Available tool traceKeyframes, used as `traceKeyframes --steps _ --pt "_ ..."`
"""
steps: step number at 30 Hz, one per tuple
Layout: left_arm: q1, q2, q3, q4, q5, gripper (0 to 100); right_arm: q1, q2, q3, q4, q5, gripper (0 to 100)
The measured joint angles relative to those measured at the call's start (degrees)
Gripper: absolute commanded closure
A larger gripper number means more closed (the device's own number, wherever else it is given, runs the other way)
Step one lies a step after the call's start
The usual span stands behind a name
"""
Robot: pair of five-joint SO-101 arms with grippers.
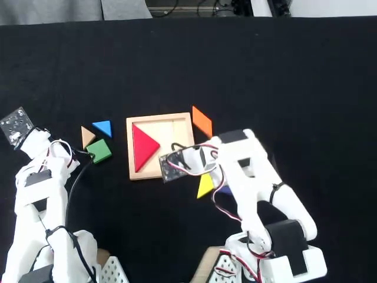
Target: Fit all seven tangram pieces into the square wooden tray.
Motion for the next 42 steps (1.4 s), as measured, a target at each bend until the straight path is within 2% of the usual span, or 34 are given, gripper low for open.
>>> traceKeyframes --steps 7,12,14,35,42 --pt "0.0 0.0 0.0 0.0 0.0 97 0.0 -0.1 1.1 -1.4 1.4 80.1" --pt "0.0 0.0 0.0 0.0 -0.1 97 0.0 -0.1 1.1 -1.4 1.4 63.6" --pt "0.0 0.0 0.0 0.0 -1.4 97 0.0 -0.1 1.8 -1.7 1.4 60.9" --pt "0.0 0.0 0.0 0.0 -3.9 97 0.2 -1.1 6.3 1.5 5.5 60.9" --pt "0.0 0.0 0.0 0.0 -4.0 97 2.0 -1.1 6.2 -2.5 5.7 61.0"
